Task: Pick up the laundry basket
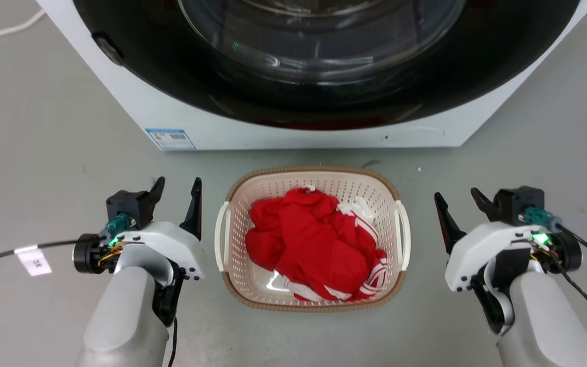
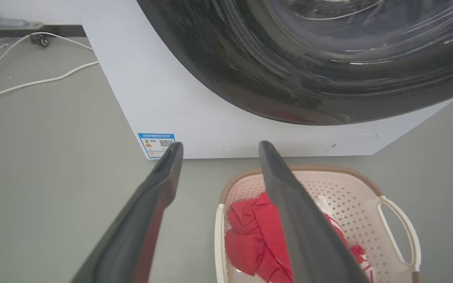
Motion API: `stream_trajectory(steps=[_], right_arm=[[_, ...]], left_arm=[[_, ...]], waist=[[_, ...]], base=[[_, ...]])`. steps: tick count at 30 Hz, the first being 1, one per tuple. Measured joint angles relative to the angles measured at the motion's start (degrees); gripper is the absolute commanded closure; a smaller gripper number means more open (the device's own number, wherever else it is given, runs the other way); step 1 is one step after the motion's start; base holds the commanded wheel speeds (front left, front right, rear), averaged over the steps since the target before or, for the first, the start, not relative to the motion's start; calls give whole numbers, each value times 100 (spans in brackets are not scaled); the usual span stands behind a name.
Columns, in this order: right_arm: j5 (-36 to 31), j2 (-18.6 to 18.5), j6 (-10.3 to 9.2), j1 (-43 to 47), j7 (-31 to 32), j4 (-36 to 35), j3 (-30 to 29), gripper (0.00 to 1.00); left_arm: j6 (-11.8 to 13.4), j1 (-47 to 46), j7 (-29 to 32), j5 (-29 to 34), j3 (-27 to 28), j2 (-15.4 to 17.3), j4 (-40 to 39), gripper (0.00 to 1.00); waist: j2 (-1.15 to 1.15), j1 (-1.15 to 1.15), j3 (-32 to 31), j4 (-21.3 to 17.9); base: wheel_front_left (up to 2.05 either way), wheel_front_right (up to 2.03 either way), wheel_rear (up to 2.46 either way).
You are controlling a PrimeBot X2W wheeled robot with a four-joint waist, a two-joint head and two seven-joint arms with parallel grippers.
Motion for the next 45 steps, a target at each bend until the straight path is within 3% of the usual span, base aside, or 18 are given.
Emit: stream_trajectory(steps=[11,16,28,45], right_arm=[[122,1,0,-1081,258,1529,305,0],[200,1,0,-1553,388,2235,448,0],[742,0,0,-2633,602,3427,1193,0],[1486,2,0,-3509,615,4219,1986,0]], left_arm=[[-178,-912,709,-577,-164,133,1671,0],[-183,-1294,1051,-924,-516,122,2092,0],[-192,-2026,1938,-1790,-1360,527,2465,0],[-197,-2761,2104,-2368,-2107,836,2705,0]], waist=[[0,0,838,-82],[0,0,1184,-78],[0,0,1915,-131],[0,-1,2736,-330]], base=[[0,0,0],[0,0,0],[0,0,0],[0,0,0]])
